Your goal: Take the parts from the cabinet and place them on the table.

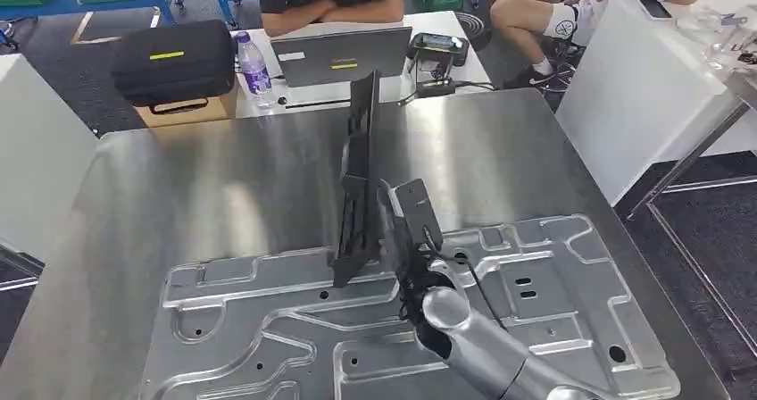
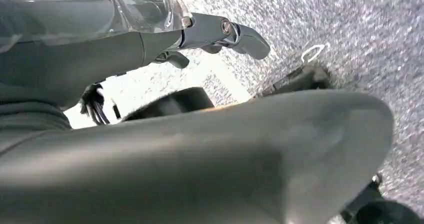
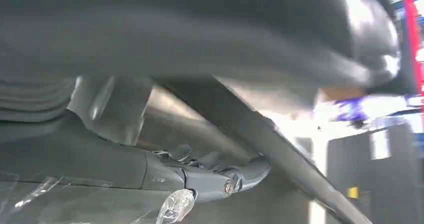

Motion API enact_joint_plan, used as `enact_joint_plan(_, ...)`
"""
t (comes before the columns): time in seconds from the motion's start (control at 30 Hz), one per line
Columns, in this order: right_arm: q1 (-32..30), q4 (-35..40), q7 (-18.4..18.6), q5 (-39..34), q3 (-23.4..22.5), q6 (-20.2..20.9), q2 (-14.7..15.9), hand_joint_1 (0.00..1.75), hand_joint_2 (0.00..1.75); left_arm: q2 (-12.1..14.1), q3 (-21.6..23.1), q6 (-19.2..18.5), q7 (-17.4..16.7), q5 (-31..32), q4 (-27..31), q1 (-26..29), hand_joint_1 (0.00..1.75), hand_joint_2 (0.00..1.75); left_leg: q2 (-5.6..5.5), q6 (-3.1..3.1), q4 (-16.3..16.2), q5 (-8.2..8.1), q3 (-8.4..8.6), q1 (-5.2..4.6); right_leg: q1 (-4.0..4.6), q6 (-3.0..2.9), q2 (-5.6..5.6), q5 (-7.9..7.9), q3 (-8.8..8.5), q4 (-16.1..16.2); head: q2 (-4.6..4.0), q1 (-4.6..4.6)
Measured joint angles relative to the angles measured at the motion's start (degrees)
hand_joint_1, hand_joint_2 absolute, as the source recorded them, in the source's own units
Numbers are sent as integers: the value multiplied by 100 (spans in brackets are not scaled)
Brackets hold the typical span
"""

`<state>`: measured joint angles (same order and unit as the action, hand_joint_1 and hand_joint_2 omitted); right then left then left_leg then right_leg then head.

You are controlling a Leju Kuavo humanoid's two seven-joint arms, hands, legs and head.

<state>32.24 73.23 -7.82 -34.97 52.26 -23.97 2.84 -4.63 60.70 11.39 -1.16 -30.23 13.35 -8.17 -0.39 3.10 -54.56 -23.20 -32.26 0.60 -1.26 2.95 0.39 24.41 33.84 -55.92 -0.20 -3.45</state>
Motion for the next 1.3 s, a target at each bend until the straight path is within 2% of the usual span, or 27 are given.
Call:
enact_joint_plan(0.03,-79,240,-39,160,-33,-79,22,0,0,0,-11,2,31,-37,0,10,0,0,5,28,22,30,-8,-27,1,3,-6,197,48,-164,0,8)
enact_joint_plan(0.1,-210,645,-99,483,-59,-191,74,0,0,0,-57,20,83,-116,0,46,0,0,22,91,20,70,-56,-40,4,3,-6,822,364,-1069,0,26)
enact_joint_plan(0.17,-371,1016,-129,804,-72,-296,122,0,0,0,-74,48,105,-177,0,77,0,0,31,109,14,114,-118,-60,10,27,-6,1115,576,-1799,0,28)
enact_joint_plan(0.2,-460,1187,-142,918,-76,-326,151,0,0,0,-85,59,123,-197,0,93,0,0,31,105,13,142,-147,-64,9,28,-7,1058,501,-1769,0,28)
enact_joint_plan(0.23,-543,1384,-153,1009,-81,-352,179,0,0,0,-92,61,131,-204,0,110,0,0,30,92,8,172,-181,-64,9,25,-8,887,265,-1437,0,28)
enact_joint_plan(0.3,-584,1692,-162,1081,-102,-368,207,0,0,0,-92,63,151,-204,0,131,0,0,30,43,-32,215,-246,-59,-1,24,-25,498,-442,-318,0,30)
enact_joint_plan(0.33,-584,1813,-171,1105,-116,-368,214,0,0,2,-94,72,155,-204,0,130,0,0,31,17,-74,228,-285,-82,-3,21,-38,557,-676,97,0,30)
enact_joint_plan(0.37,-627,1931,-194,1127,-124,-363,221,0,175,2,-98,77,162,-210,0,130,0,0,28,-12,-77,253,-294,-92,48,-39,-8,413,-622,-15,0,22)
enact_joint_plan(0.43,-758,2211,-282,1239,-157,-324,254,0,175,4,-118,79,166,-274,0,137,0,0,22,-75,-95,317,-318,-89,47,-83,-2,423,-577,22,0,19)
enact_joint_plan(0.5,-908,2454,-335,1333,-159,-271,262,0,175,15,-144,79,166,-308,-7,163,0,0,7,-122,-110,332,-370,-53,7,-189,-24,326,-507,55,0,24)
enact_joint_plan(0.53,-947,2556,-345,1346,-159,-250,269,0,175,13,-149,76,164,-308,-7,173,0,0,16,-176,-263,58,-460,-59,6,-223,-16,254,-421,53,0,13)
enact_joint_plan(0.6,-1019,2747,-363,1383,-166,-232,278,0,175,13,-177,63,166,-308,-7,175,0,0,16,-255,-1069,-669,-697,-21,7,-251,-17,143,-265,52,0,-18)
enact_joint_plan(0.67,-1133,2903,-367,1405,-175,-224,299,0,175,13,-195,44,166,-308,-7,170,0,0,16,-277,-1881,-1006,-836,-18,19,-248,-27,37,-121,44,0,-18)
enact_joint_plan(0.73,-1219,3022,-367,1409,-175,-221,317,0,175,13,-203,13,168,-308,-9,170,0,0,15,-241,-1762,-740,-556,-23,33,-246,-33,-68,17,43,0,-18)
enact_joint_plan(0.8,-1230,3046,-367,1409,-175,-217,321,0,175,13,-208,4,168,-308,-7,170,0,0,15,-226,-1623,-657,-436,-27,36,-243,-32,-89,41,43,0,-18)
enact_joint_plan(0.83,-1259,3151,-370,1409,-192,-201,334,0,175,13,-223,-26,179,-311,-7,164,0,0,13,-134,-840,-419,112,-64,55,-232,-22,-165,113,44,0,-18)
enact_joint_plan(0.87,-1264,3233,-372,1407,-210,-180,337,0,175,15,-227,-46,182,-317,-9,146,0,0,9,-45,-217,-461,563,-99,49,-221,-18,-213,142,43,0,-18)
enact_joint_plan(0.9,-1274,3293,-376,1403,-227,-171,343,0,175,15,-230,-52,182,-326,-9,128,0,0,14,1,200,-564,769,-129,77,-181,-18,-254,164,42,0,-20)
enact_joint_plan(0.93,-1285,3328,-378,1400,-234,-151,350,0,175,15,-230,-70,182,-332,-9,116,0,0,8,-25,157,-530,727,-139,57,-141,-29,-326,163,81,0,-2)
enact_joint_plan(1.0,-1320,3420,-380,1392,-240,-112,356,0,175,13,-230,-107,175,-359,-9,121,0,0,9,25,178,-445,669,-166,40,-75,-32,-427,173,115,0,-22)
enact_joint_plan(1.03,-1347,3466,-387,1392,-253,-99,369,0,175,11,-230,-118,168,-370,-9,135,0,0,17,63,274,-325,638,-86,68,-39,-20,-403,201,101,0,-18)
enact_joint_plan(1.07,-1364,3501,-394,1394,-271,-86,382,0,175,11,-230,-125,166,-376,-9,139,0,0,37,73,281,-250,601,-102,61,-21,-13,-149,273,-45,0,-16)
enact_joint_plan(1.13,-1379,3582,-422,1407,-301,-55,411,0,175,9,-234,-129,166,-385,-9,135,0,0,45,130,276,-122,429,-101,52,7,-17,635,501,-824,0,13)
enact_joint_plan(1.17,-1406,3627,-452,1429,-306,-38,420,0,175,2,-234,-131,168,-383,-9,136,0,0,50,129,271,-51,340,-105,54,18,-16,893,604,-1293,0,13)
enact_joint_plan(1.2,-1429,3662,-470,1451,-306,-18,428,0,175,2,-234,-129,168,-383,-9,138,0,0,55,125,258,14,249,-106,54,29,-16,953,657,-1647,0,17)
enact_joint_plan(1.23,-1448,3697,-488,1468,-306,0,435,0,175,2,-234,-131,171,-383,-9,140,0,0,68,116,243,80,151,-104,46,37,-18,826,622,-1813,0,17)
enact_joint_plan(1.3,-1462,3761,-516,1508,-306,15,444,0,175,2,-234,-129,184,-385,-9,141,0,0,77,76,185,197,-54,-86,24,52,-20,345,185,-1393,0,17)
